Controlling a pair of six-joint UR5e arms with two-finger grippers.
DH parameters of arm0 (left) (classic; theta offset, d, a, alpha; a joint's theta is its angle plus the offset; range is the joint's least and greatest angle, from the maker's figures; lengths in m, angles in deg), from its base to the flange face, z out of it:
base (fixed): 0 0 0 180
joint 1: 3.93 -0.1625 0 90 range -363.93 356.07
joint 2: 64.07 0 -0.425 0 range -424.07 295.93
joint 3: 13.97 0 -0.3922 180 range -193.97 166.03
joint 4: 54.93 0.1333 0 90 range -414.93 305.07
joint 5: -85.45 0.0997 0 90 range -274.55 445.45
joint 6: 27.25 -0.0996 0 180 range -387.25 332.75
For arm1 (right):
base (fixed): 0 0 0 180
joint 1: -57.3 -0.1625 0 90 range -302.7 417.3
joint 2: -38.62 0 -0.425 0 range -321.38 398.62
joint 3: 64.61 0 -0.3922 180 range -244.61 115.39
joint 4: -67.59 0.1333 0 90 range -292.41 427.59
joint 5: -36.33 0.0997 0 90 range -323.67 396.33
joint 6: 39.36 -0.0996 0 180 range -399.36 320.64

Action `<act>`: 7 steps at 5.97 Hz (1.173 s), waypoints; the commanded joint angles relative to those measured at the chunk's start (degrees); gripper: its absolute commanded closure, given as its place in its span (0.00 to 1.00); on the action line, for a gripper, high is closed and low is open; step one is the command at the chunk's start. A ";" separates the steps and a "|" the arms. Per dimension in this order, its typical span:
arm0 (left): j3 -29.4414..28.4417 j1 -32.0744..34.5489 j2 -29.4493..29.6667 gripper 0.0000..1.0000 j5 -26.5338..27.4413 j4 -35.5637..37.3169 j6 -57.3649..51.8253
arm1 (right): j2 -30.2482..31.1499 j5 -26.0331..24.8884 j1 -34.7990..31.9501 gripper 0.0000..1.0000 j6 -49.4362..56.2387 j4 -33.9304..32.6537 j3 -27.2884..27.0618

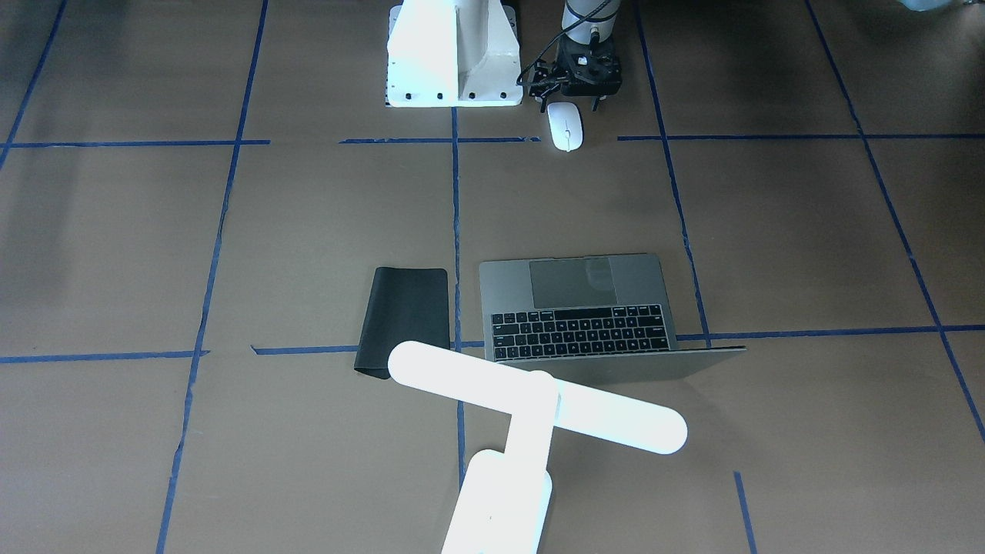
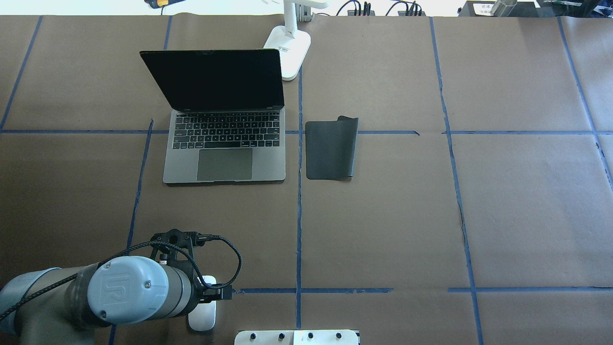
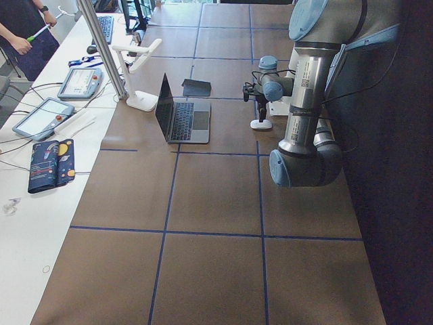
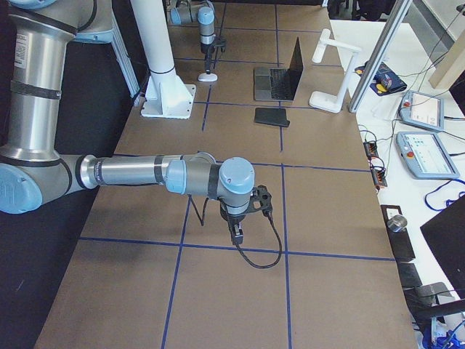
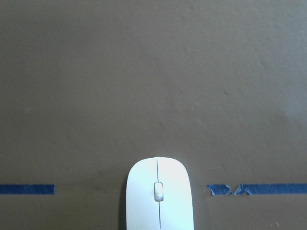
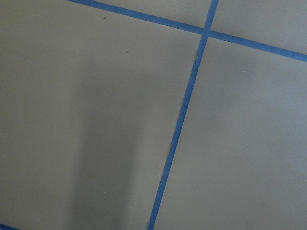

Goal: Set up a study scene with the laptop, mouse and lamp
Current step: 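Reach the left gripper to the white mouse and grasp it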

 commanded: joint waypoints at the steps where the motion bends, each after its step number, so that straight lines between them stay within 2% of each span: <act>1: -2.70 -1.03 0.22 0.00 0.94 -0.15 0.53 | -0.09 0.04 0.13 0.00 -0.32 -0.02 -0.03; 7: -3.94 -2.80 0.49 0.00 0.50 -0.15 -2.91 | -0.26 0.04 0.13 0.00 -0.32 -0.11 0.14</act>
